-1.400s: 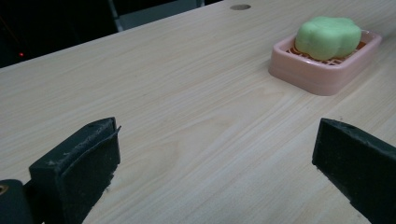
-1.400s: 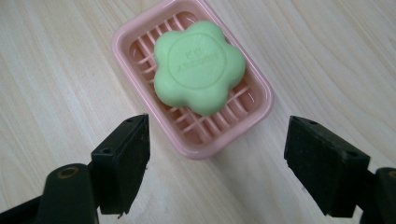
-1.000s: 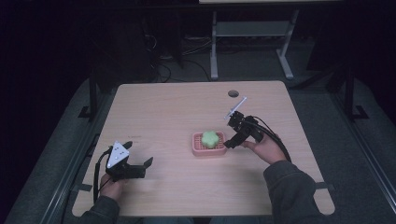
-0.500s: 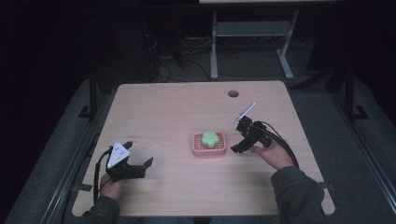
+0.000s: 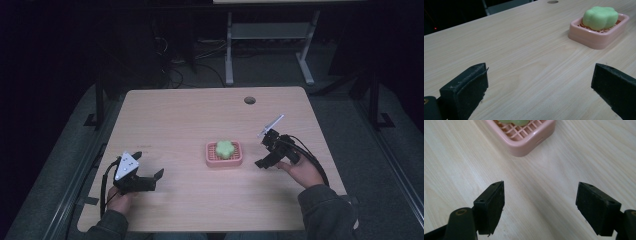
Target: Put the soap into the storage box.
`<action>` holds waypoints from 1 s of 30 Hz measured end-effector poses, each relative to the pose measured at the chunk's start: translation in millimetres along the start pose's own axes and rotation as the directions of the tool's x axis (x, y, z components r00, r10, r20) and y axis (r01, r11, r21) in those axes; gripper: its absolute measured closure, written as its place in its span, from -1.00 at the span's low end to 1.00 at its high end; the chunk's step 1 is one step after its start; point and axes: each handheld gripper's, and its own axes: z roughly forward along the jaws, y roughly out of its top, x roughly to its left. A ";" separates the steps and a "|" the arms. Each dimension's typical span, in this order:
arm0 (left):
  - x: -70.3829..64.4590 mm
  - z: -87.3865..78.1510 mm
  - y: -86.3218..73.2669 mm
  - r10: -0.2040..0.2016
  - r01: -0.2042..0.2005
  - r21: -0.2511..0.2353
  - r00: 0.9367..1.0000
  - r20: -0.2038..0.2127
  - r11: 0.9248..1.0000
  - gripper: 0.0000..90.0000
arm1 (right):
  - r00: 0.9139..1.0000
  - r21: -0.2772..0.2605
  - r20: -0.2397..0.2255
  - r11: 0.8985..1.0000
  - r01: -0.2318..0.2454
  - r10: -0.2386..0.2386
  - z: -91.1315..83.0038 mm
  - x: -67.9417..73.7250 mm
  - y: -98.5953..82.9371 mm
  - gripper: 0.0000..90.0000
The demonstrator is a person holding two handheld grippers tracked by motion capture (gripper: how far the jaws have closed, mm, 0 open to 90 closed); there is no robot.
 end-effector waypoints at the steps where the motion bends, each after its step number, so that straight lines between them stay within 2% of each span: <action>1: -0.1 0.0 0.0 0.001 -0.001 0.000 1.000 0.001 1.000 -1.00 | 1.000 -0.005 -0.001 1.000 0.000 0.000 -1.0 0.1 -2.2 -0.49; 8: -0.4 0.4 -0.1 0.002 -0.002 0.001 1.000 0.002 1.000 -1.00 | 1.000 -0.008 -0.001 1.000 -0.013 0.013 -3.2 1.6 -19.2 -0.49; 17: 0.0 0.4 -0.4 0.006 -0.006 0.004 1.000 -0.001 1.000 -1.00 | 1.000 -0.039 -0.011 0.999 -0.030 0.029 -4.0 4.4 -40.8 -0.49; 21: -0.4 0.2 -0.4 -0.002 0.002 0.002 1.000 -0.002 1.000 -1.00 | 0.999 -0.039 -0.012 0.998 -0.048 0.047 -2.9 6.5 -50.9 -0.49; 30: -0.1 1.2 -0.8 0.007 -0.007 0.004 1.000 -0.005 1.000 -1.00 | 0.997 -0.065 -0.010 0.995 -0.077 0.077 -3.0 12.3 -75.4 -0.49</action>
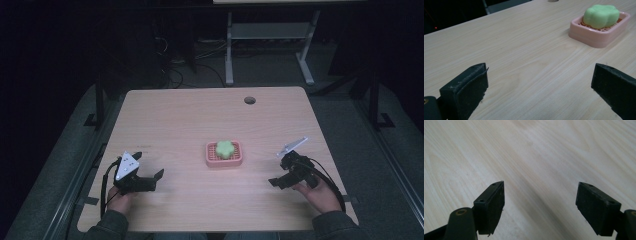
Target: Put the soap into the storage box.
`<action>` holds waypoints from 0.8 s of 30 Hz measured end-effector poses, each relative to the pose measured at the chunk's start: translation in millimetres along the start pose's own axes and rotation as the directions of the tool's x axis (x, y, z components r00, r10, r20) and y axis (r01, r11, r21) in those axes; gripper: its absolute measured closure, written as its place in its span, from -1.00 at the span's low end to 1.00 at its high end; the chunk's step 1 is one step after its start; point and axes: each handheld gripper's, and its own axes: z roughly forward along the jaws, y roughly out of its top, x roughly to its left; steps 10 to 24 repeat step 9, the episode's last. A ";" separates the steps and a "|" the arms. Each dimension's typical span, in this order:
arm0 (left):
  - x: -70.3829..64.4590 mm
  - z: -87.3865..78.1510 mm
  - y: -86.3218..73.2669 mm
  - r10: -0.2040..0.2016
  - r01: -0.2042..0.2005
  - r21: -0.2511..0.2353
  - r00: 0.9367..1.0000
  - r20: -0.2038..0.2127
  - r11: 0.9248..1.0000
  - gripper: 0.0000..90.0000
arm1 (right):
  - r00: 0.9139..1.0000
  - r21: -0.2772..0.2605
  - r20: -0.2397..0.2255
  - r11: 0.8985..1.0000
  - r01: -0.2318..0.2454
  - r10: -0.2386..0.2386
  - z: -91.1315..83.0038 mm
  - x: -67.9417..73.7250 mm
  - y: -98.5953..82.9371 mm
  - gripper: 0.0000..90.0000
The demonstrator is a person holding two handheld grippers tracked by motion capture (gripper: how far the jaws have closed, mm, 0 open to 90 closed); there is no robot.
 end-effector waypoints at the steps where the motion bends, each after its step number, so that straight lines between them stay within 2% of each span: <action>1: 0.0 0.0 0.0 0.000 0.000 0.000 1.000 0.000 1.000 -1.00 | 1.000 0.000 0.000 1.000 0.003 -0.003 -0.4 0.7 -2.3 -0.49; 9: 0.5 0.4 -0.4 -0.007 0.007 0.006 1.000 -0.003 1.000 -1.00 | 1.000 -0.069 0.014 0.997 -0.019 0.020 -6.8 10.4 -20.6 -0.51; 24: 0.5 0.4 -0.4 -0.007 0.007 0.006 1.000 -0.003 1.000 -1.00 | 1.000 -0.069 0.014 0.997 -0.019 0.020 -6.8 10.4 -20.6 -0.51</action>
